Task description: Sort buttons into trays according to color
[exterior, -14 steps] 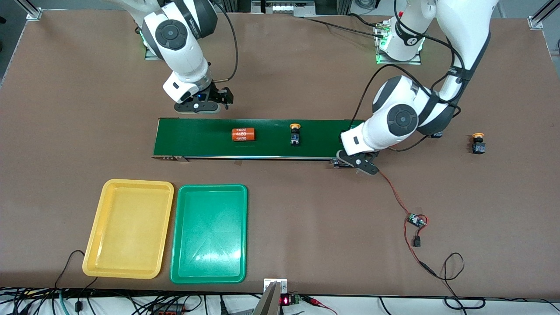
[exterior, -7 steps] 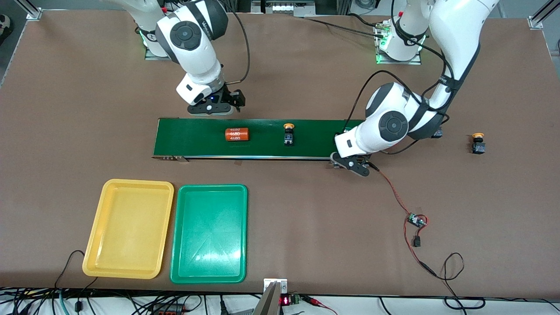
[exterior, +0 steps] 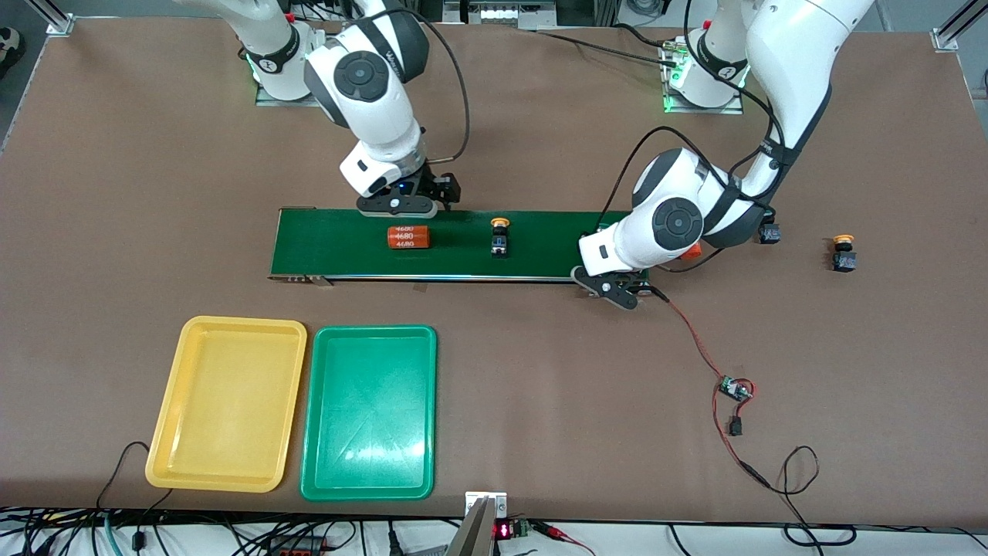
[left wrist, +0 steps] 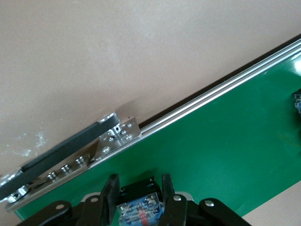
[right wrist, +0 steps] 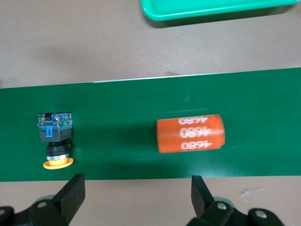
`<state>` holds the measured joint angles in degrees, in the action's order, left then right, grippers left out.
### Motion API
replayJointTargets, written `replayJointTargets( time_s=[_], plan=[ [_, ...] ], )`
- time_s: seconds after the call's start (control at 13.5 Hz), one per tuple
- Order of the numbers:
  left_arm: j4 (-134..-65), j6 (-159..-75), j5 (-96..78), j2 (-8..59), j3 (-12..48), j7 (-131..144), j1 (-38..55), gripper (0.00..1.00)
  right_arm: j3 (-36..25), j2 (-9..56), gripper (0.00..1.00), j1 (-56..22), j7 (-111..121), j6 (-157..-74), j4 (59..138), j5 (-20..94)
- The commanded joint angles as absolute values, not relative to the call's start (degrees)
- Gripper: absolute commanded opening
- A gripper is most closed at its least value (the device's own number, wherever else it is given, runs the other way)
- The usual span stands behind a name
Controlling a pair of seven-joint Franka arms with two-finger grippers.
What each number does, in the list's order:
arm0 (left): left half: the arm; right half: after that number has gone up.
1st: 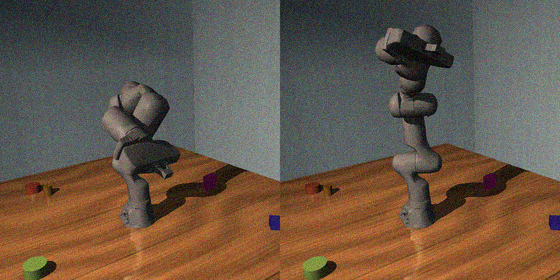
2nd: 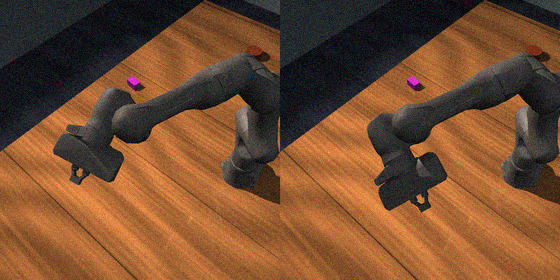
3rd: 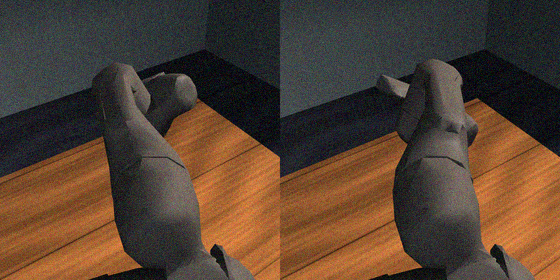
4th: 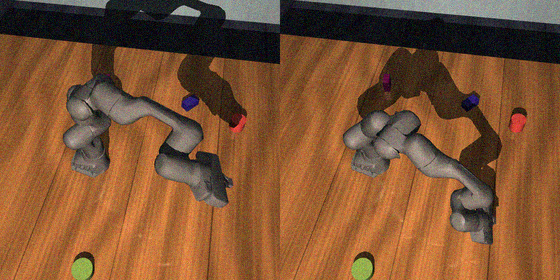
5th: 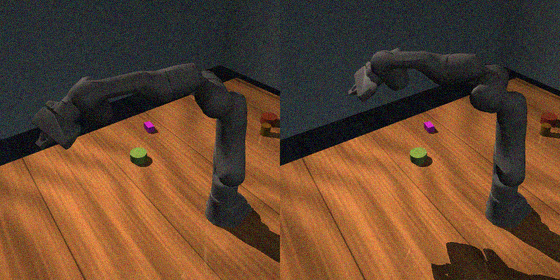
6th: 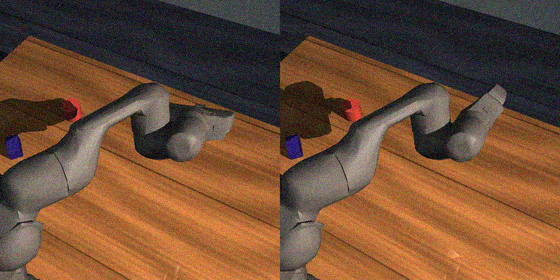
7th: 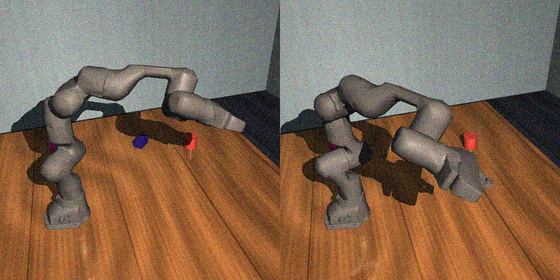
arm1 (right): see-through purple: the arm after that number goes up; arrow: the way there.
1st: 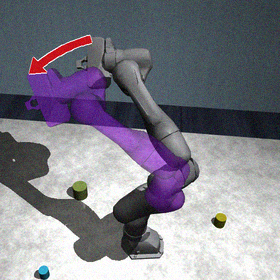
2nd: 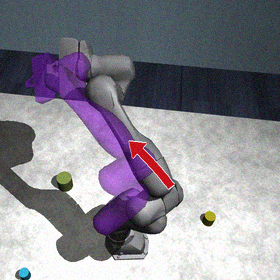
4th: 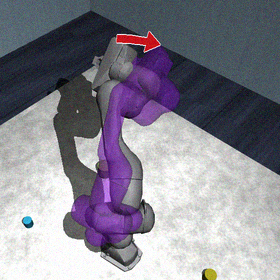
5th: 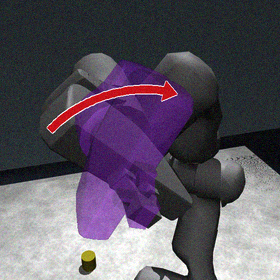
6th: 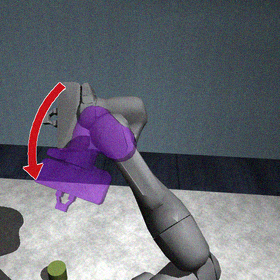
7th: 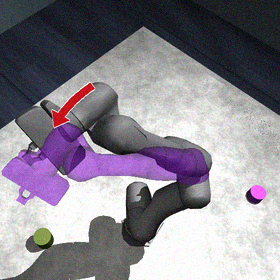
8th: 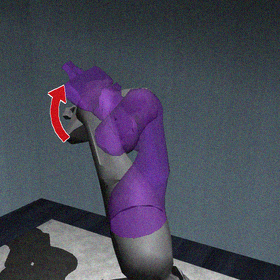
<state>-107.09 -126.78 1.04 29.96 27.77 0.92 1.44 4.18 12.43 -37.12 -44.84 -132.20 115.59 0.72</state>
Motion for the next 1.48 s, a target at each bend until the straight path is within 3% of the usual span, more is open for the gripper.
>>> replayJointTargets(
  time_s=[0.0, 0.07, 0.44, 0.81, 1.41],
  plan=[
    [-108.02, -127.35, 0.0, 29.44, 27.6, 0.62, 2.1, 0.47, 3.78, 14.76, 1.0, -37.88, -46.84, -132.1, 113.03, -1.14],
    [-108.02, -127.61, 0.0, 29.44, 27.6, 0.62, 2.54, 0.99, 3.78, 14.94, 1.0, -37.88, -46.93, -132.1, 112.59, -1.14],
    [-107.84, -123.77, -0.44, 24.1, 27.51, 1.14, 1.33, 1.0, 3.78, 18.1, 1.0, -37.79, -50.78, -132.1, 108.82, -0.53],
    [-107.49, -118.13, -0.44, 19.78, 27.07, 0.53, -12.36, 1.0, 3.78, 21.09, 1.0, -37.79, -50.46, -132.1, 107.49, -1.23],
    [-109.85, -114.87, -0.18, 22.58, 26.89, 0.35, -25.84, 1.0, 3.78, 25.58, 1.0, -38.23, -50.54, -132.63, 102.92, -2.29]
  ],
)
